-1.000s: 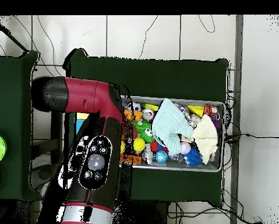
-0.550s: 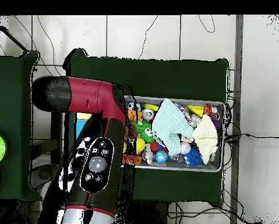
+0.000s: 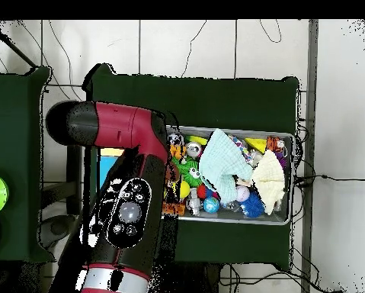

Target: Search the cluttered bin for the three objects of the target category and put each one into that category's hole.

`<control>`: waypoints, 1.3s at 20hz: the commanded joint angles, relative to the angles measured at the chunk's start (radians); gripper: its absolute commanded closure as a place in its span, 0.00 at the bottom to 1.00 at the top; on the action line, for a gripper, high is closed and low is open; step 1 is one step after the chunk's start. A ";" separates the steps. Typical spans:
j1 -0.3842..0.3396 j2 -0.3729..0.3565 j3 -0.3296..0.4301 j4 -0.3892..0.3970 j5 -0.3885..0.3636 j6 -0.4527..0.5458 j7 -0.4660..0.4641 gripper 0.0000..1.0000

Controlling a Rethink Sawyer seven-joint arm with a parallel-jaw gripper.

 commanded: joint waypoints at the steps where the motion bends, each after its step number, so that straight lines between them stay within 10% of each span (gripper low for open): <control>1: -0.013 0.062 0.049 0.090 -0.044 -0.048 0.206 1.00; 26: -0.070 0.054 0.170 0.162 0.035 0.071 0.180 1.00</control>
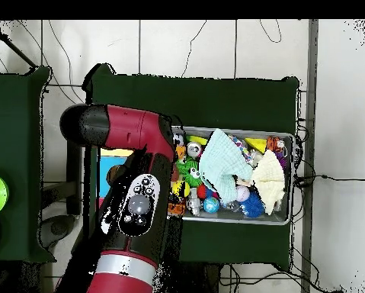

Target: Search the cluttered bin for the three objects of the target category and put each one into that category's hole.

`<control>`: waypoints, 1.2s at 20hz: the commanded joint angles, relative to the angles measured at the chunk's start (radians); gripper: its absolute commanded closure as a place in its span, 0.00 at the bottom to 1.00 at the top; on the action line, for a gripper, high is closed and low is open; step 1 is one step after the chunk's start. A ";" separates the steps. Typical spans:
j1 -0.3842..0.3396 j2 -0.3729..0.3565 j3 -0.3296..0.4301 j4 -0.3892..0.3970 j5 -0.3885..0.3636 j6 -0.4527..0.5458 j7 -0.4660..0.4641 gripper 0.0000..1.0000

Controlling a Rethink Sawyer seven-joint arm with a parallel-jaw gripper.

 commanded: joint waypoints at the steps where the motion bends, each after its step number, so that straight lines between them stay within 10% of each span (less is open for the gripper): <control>1: -0.048 0.019 0.154 0.149 0.038 0.102 0.183 1.00; 24: -0.089 -0.033 0.301 0.293 0.133 0.051 0.177 1.00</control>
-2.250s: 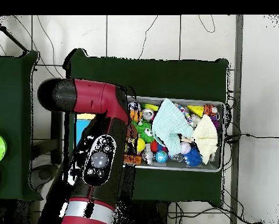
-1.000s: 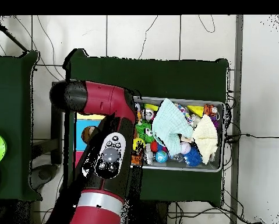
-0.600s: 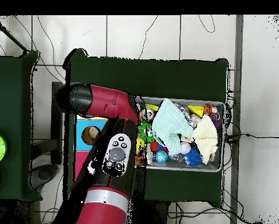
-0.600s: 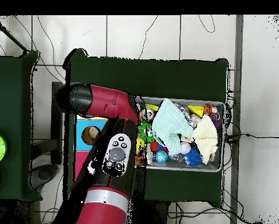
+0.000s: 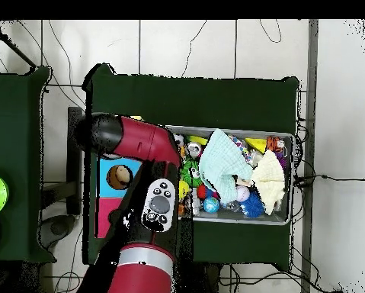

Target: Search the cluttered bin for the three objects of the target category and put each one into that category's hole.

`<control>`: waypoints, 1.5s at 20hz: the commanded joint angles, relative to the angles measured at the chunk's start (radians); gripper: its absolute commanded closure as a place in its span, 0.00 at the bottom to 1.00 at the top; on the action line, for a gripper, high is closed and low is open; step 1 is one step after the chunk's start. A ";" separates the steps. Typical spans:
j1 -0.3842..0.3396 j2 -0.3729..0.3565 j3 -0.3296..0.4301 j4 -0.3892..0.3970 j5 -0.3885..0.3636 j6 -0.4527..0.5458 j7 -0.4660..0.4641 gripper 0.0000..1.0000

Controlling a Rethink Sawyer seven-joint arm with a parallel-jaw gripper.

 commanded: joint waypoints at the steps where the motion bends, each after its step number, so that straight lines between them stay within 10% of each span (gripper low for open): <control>1: -0.031 0.009 0.154 0.139 0.043 0.046 0.177 1.00; 13: 0.010 0.010 0.098 0.143 -0.015 -0.097 0.205 1.00; 30: 0.008 0.009 0.029 0.039 -0.035 0.010 0.195 1.00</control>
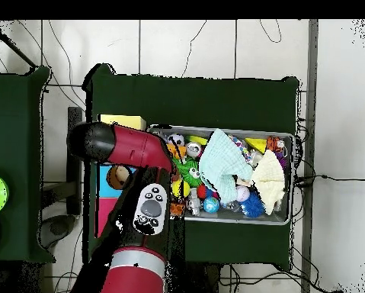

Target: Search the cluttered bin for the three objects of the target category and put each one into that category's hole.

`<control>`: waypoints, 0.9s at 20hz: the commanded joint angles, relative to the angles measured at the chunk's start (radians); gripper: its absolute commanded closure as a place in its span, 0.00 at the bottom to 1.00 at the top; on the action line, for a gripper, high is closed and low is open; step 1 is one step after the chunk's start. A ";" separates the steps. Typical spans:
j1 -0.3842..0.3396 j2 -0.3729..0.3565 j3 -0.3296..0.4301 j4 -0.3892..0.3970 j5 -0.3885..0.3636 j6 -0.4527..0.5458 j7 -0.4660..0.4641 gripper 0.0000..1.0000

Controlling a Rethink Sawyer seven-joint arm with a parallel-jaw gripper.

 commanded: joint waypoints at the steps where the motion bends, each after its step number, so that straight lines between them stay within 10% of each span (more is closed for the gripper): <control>1: -0.023 0.010 0.026 -0.006 -0.034 0.083 0.193 1.00; 18: -0.094 -0.017 0.014 -0.095 -0.055 0.275 0.166 1.00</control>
